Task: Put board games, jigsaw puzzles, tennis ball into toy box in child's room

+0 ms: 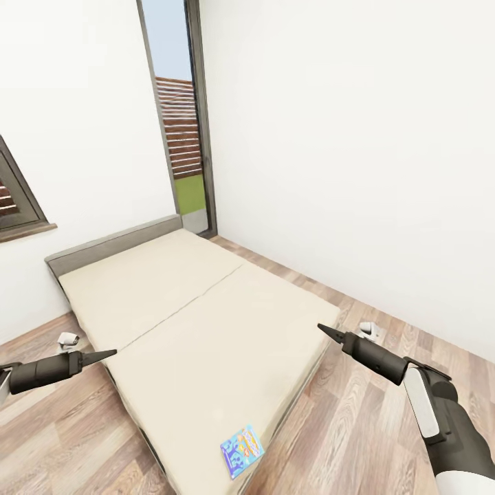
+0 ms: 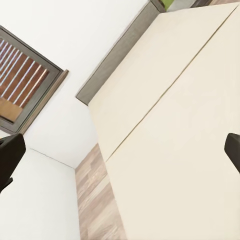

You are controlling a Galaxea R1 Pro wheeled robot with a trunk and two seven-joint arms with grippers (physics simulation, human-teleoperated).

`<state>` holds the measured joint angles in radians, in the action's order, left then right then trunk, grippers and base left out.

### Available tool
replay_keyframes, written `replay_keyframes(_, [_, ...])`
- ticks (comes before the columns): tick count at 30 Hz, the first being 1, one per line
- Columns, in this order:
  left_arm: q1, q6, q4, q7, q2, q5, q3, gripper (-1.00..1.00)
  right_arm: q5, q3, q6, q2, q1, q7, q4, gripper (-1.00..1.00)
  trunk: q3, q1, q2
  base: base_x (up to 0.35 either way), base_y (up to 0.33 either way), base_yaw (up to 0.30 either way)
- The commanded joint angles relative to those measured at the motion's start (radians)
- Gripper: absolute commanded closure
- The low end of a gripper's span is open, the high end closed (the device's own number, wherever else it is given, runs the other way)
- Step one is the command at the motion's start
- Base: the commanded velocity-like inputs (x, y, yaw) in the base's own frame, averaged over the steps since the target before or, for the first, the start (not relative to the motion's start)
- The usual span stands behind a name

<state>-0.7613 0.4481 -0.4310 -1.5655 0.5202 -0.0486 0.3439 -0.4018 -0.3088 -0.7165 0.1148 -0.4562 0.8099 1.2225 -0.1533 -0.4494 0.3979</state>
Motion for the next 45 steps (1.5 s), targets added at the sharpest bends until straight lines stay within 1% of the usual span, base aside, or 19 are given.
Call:
replay_keyframes(1, [-0.001,0.011,0.000,-0.005,0.000,-0.005,0.004,-1.00,-0.003,-0.001,-0.006,0.000,-0.001,0.002,0.000,-1.00,-0.002,-0.001,0.002,0.000,-0.002,0.002])
replay_keyframes(7, [-0.001,0.011,0.000,-0.005,0.000,-0.005,0.004,-1.00,-0.002,0.000,-0.006,-0.001,-0.001,0.001,0.000,-1.00,-0.002,-0.001,0.002,0.000,-0.058,0.006])
replay_keyframes(16, [-0.001,0.011,0.000,-0.005,0.000,-0.005,0.004,-1.00,-0.002,0.000,-0.006,-0.001,-0.001,0.000,0.000,-1.00,-0.002,-0.001,0.002,0.000,-0.152,0.068])
replay_keyframes(33, [-0.001,0.011,0.000,-0.005,-0.001,-0.006,0.003,-1.00,-0.002,0.001,-0.006,-0.001,-0.001,0.000,-0.001,-1.00,-0.002,-0.001,0.002,0.000,-0.035,0.091])
replay_keyframes(45, [-0.001,0.011,0.000,-0.004,-0.002,-0.006,0.003,-1.00,-0.002,0.001,-0.006,-0.001,-0.001,0.001,0.000,-1.00,-0.002,-0.001,0.002,0.000,-0.233,0.144])
